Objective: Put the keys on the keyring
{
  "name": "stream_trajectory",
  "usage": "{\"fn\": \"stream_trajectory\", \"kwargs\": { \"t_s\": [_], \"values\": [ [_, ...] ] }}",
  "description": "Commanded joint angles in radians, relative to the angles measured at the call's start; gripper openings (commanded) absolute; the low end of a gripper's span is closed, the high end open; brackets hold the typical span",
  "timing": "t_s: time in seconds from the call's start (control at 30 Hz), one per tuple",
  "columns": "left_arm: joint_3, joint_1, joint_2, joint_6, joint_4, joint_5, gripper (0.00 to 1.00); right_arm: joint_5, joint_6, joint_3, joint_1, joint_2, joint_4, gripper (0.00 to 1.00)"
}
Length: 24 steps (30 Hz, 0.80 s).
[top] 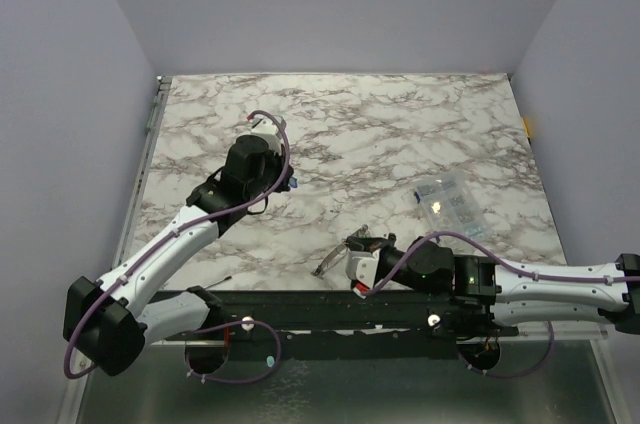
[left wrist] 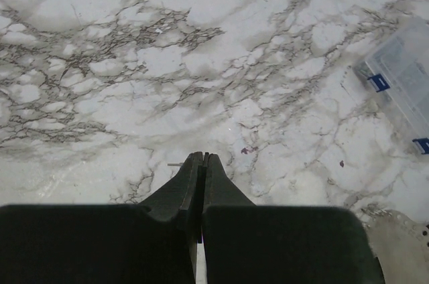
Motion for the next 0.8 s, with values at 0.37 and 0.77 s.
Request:
{"fn": "stream_trajectory", "kwargs": {
  "t_s": [0.37, 0.77],
  "values": [
    [0.017, -0.01, -0.131, 0.229, 0.033, 0.403, 0.0, -0.051, -0.076, 0.114, 0.008, 0.059, -0.052, 0.01],
    [-0.143, -0.011, -0.294, 0.233, 0.218, 0.472, 0.0, -0.164, -0.086, 0.167, -0.045, 0.04, -0.163, 0.01]
  ]
}}
